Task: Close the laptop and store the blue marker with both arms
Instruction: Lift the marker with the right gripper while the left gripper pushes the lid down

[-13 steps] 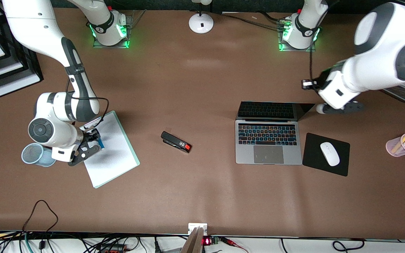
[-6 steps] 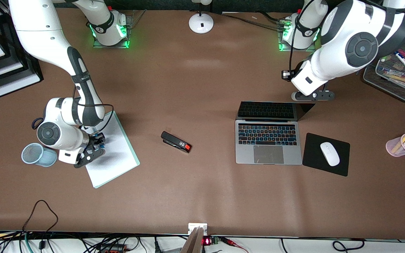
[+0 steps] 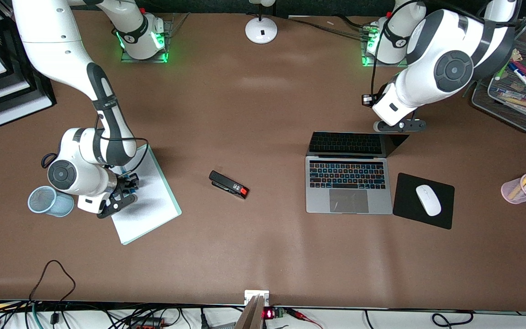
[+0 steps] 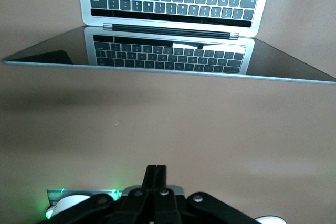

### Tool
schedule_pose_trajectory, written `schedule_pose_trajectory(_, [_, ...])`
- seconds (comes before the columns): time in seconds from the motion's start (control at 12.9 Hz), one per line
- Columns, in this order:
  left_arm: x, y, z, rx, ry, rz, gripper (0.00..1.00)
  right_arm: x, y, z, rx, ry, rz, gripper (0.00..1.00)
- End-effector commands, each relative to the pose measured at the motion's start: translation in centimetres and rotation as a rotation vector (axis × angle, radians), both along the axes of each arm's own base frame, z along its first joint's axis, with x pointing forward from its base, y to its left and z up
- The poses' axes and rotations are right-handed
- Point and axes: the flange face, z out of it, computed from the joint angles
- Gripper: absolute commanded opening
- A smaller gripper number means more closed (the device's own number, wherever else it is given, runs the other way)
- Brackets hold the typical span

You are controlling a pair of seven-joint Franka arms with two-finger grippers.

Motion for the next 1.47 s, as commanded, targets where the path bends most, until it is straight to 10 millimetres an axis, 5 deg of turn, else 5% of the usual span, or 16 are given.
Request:
schedule_pose_trajectory(0.0, [-1.2, -0.1, -1.1, 0.014, -0.027, -0.002, 0.00, 0.6, -0.1, -0.5, 0.015, -0.009, 0.008, 0.33])
schedule_pose_trajectory(0.31, [-1.1, -0.9, -3.2, 0.003, -0.032, -0.015, 0.00, 0.7, -0.3, -1.2, 0.010, -0.004, 0.011, 0.32])
schedule_pose_trajectory(0.54, [0.7, -1.1, -5.4, -0.027, -0.089, 0.002, 0.00, 1.2, -0.1, -0.6, 0.013, -0.018, 0.033, 0.04])
schedule_pose_trajectory(0.77, [2.8, -0.8, -7.1, -0.007, -0.196, -0.026, 0.00, 2.0, -0.2, 0.8, 0.016, -0.038, 0.031, 0.00])
schedule_pose_trajectory(0.93, [4.1, -0.8, -8.0, -0.020, -0.253, -0.023, 0.00, 3.0, -1.1, 3.7, 0.025, -0.043, 0.015, 0.00])
schedule_pose_trajectory(1.39, [8.0, -0.5, -10.3, -0.077, -0.363, 0.020, 0.00, 4.7, -5.8, 17.7, 0.080, -0.079, 0.024, 0.00])
